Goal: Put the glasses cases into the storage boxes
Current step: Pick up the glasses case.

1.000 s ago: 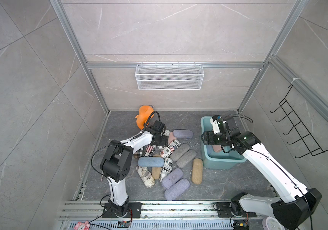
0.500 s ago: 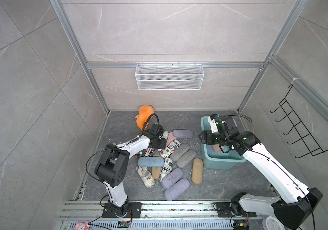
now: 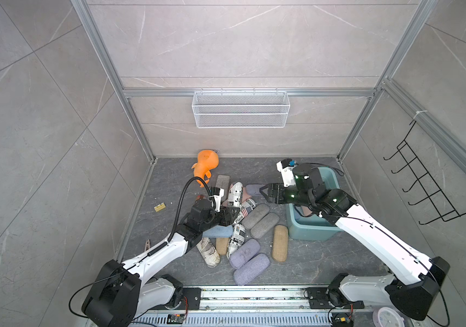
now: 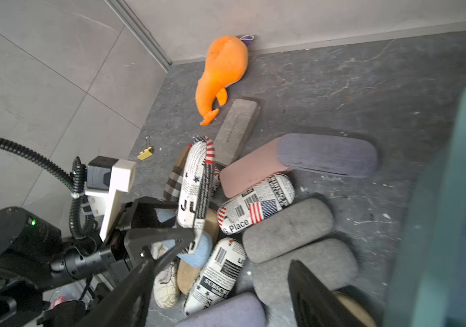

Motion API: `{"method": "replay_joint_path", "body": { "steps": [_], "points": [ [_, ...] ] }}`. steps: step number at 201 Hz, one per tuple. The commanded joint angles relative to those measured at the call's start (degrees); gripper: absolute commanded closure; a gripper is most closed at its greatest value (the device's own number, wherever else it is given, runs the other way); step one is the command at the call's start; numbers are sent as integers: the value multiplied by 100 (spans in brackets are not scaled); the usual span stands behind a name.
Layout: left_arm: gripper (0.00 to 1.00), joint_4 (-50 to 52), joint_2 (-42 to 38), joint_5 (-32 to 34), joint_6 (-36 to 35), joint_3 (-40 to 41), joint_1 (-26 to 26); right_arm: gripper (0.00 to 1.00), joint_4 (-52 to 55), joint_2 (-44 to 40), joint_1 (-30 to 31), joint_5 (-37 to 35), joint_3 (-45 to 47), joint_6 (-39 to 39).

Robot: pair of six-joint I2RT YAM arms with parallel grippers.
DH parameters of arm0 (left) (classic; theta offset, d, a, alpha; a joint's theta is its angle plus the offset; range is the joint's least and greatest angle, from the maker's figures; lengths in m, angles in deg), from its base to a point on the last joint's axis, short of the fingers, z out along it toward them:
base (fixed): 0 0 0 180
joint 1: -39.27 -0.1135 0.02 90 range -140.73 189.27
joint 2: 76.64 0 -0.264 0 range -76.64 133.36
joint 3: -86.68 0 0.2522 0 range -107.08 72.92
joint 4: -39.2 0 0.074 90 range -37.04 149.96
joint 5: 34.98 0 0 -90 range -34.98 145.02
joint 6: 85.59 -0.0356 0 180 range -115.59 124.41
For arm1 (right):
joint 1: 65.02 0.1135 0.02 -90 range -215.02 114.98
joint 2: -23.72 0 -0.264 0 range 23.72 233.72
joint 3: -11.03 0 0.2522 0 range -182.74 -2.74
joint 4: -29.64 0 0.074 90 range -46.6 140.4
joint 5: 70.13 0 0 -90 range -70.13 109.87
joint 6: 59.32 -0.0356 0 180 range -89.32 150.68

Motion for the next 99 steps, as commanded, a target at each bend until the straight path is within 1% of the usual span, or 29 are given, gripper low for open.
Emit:
{"method": "replay_joint_path", "body": {
  "steps": [1,20,51,64,73,81,99],
  "points": [
    [45,-1221,-309,-230,452,18,149,22,-780,442,183,246,-60,-340],
    [45,-1299,-347,-304,478,-2,218,22,-925,778,330,72,-244,-457],
    [45,-1265,-386,-323,440,8,256,25,-1120,1249,429,132,-440,-558],
    [44,-1213,-404,-319,423,-7,254,28,-1214,1356,468,147,-461,-592],
    [45,-1195,-424,-330,419,-7,256,34,-1222,1413,491,176,-493,-600],
    [44,-1190,-442,-330,407,2,254,37,-1220,1443,501,183,-520,-601],
    [44,-1143,-505,-325,355,19,258,40,-1234,1506,544,204,-552,-632]
  ]
}}
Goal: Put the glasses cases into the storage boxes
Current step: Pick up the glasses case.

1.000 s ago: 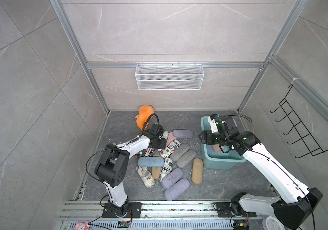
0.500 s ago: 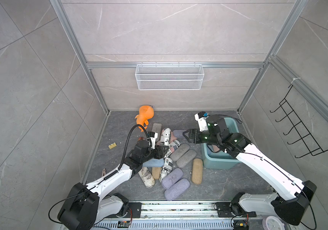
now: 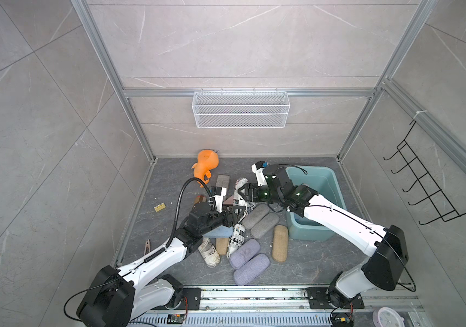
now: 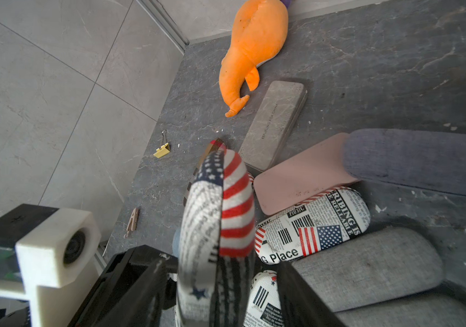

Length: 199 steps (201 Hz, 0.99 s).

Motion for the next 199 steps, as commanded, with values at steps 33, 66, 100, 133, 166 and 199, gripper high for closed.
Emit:
{"method": "replay_joint_path", "body": {
  "steps": [33,66,100,133,166,199],
  "points": [
    [44,-426,-306,-74,-11,-18,17,51,-179,190,115,84,-291,-111],
    [39,-392,-306,-45,23,-11,16,61,-223,159,185,104,-319,-97],
    [8,-168,-491,86,36,67,20,63,-45,122,199,-84,-432,30],
    [8,609,-1279,697,103,246,20,64,650,115,187,-666,-964,454],
    [8,3036,-2207,2936,764,136,20,65,1751,-225,-389,-1061,-1524,1115],
    [6,3759,-2755,3846,1258,459,7,66,2840,-680,-1596,-1575,-1548,1798]
  ]
}}
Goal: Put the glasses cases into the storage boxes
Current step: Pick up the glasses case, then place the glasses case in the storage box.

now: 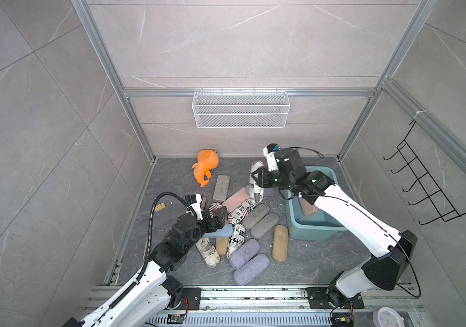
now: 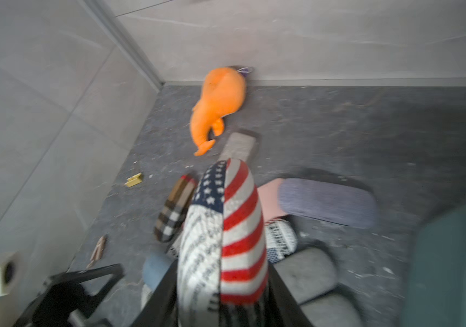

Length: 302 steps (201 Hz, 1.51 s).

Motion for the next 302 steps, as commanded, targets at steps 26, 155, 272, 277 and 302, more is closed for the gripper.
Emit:
{"method": "replay_joint_path", "body": {
  "steps": [26,155,272,277,302],
  "points": [
    [6,1001,-407,1177,525,312,-3,67,1497,-651,-1533,-1847,315,1232],
    [5,1270,-46,1136,463,-61,-12,67,501,1564,-2654,-3155,862,1966],
    [5,1628,100,1026,322,-358,-17,40,535,1621,-2696,-2286,685,1723],
    [5,1637,110,1020,315,-367,-13,40,574,1550,-2696,-2220,670,1695],
    [4,1593,185,1098,221,-376,-17,40,727,916,-2610,-1809,771,1472]
  ]
}}
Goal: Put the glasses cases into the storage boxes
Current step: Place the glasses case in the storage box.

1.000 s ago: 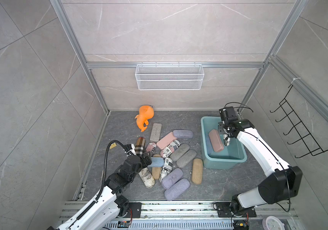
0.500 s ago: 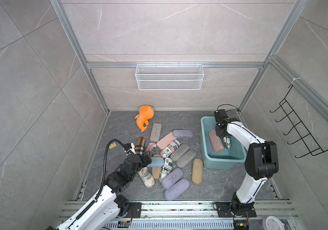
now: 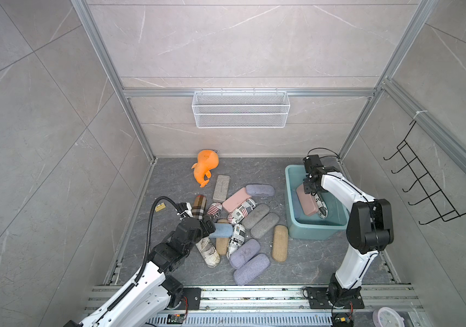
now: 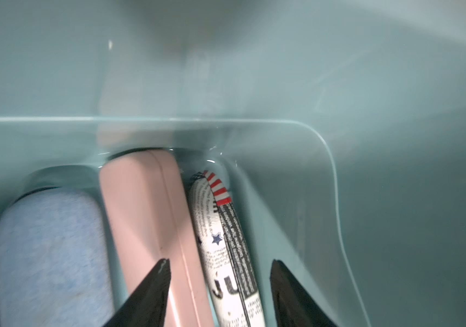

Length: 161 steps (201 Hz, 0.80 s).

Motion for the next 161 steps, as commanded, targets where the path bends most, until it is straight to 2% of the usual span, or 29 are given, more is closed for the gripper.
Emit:
{"method": "replay_joint_path", "body": {
  "steps": [1,27,64,75,90,103,120,141,161],
  "points": [
    [4,41,59,85,-151,-221,-13,40,229,-830,86,479,-86,-332],
    [4,14,281,392,-200,-243,-22,40,203,-1715,462,769,166,-564],
    [3,-79,967,577,-319,-400,-105,38,-68,-2806,1448,1092,740,-726],
    [3,-127,1191,587,-245,-423,-138,38,-144,-3006,1684,1368,922,-713],
    [4,-250,1476,338,6,-409,-271,38,-77,-3167,1968,1305,1075,-907],
    [5,-218,1644,109,152,-443,-418,38,-38,-3300,2041,1392,1235,-1279],
    [6,-66,1713,119,119,-537,-510,37,-260,-3673,2108,1725,1612,-1384],
    [6,139,1819,352,-91,-766,-651,31,-360,-4077,2115,1739,1928,-1531],
    [6,534,2303,857,-304,-1306,-763,29,-518,-4213,2119,2138,2068,-1529]
  ]
}}
